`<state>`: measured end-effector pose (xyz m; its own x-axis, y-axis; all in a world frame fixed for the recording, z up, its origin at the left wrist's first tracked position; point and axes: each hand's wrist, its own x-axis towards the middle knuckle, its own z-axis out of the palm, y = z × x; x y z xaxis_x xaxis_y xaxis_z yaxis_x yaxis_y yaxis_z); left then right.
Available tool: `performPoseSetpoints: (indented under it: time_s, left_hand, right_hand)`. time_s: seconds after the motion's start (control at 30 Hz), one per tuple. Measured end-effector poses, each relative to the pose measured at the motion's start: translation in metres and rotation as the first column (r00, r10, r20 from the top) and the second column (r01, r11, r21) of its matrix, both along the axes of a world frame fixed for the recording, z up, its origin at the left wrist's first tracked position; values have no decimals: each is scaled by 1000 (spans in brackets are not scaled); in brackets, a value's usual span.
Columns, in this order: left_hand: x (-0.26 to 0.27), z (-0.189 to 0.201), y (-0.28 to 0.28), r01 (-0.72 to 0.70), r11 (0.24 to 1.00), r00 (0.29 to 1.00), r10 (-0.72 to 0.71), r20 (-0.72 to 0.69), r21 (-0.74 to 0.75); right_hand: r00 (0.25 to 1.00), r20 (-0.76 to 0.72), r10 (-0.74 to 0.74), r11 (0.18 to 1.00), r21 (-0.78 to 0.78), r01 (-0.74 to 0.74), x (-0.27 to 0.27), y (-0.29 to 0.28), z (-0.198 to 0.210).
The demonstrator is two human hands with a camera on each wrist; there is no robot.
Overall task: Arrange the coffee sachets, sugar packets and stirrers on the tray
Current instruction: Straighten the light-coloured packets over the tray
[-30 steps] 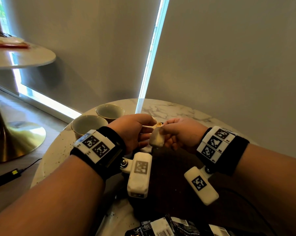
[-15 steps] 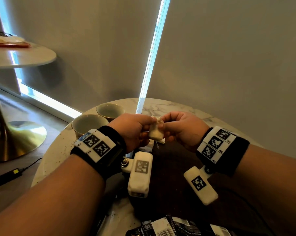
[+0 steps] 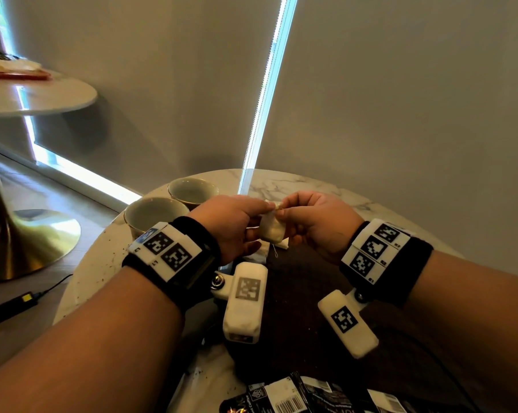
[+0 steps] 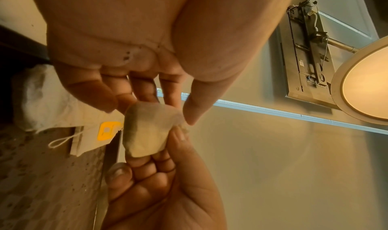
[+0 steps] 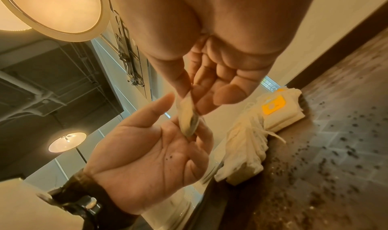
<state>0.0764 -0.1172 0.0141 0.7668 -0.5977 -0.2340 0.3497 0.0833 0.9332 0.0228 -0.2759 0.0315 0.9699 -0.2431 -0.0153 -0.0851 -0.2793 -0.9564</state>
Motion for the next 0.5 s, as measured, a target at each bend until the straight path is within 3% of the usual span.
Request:
performPoseSetpoints:
  time_s: [0.23, 0.37, 0.5]
  left_hand:
    - [-1, 1, 2, 20, 1000, 999, -20, 26, 3]
    - [2, 7, 2, -31, 1000, 1000, 31, -2, -7]
    - [9, 12, 10, -34, 998, 999, 32, -43, -51]
  right_hand:
    - [999, 0, 41, 998, 45, -41, -4, 2, 5]
    - [999, 8, -44, 999, -13, 44, 0, -3, 6]
    - [991, -114, -73, 996, -59, 67, 1, -6, 5]
